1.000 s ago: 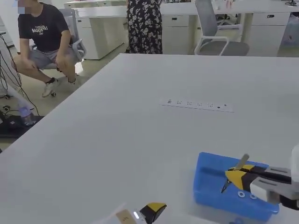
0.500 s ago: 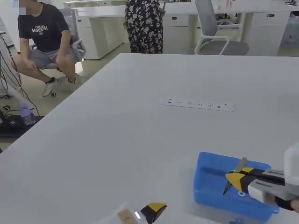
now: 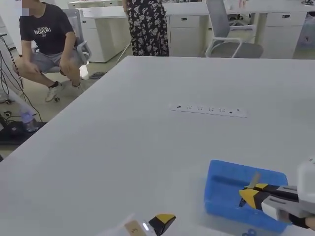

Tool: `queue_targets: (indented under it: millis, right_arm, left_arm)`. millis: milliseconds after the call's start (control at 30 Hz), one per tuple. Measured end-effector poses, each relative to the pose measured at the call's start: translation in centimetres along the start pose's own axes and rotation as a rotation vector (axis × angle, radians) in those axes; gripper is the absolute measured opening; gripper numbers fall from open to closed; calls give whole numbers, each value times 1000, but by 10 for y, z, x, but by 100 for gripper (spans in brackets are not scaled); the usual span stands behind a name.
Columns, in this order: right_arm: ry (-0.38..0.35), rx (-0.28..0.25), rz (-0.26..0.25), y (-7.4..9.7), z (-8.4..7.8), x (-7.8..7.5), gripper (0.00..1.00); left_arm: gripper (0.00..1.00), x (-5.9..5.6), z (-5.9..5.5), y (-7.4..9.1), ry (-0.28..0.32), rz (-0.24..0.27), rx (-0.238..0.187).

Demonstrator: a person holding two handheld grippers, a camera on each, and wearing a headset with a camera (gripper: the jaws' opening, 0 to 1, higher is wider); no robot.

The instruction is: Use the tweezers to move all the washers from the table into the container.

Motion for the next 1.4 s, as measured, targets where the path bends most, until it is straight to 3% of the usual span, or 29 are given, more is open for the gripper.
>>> queue_targets:
  millis: [733,1400]
  right_arm:
    - [2,-17,-2,0,3,4,4]
    - [44,-95,-5,24,35,11,4]
  left_arm:
    - [73,0,-4,-1,-12,-7,14]
    - [74,-2,-4,-2,-18,-12,17]
Point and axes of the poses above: the centre of the closed fingertips' face, and the gripper's own axes: y roughly backward along the fingers, x roughly to its left, z roughly out of its top, the point moved 3 cm from there along y, roughly backward along the fingers, and after that the axes turned 7 degrees about -y, right-handed, at the moved point
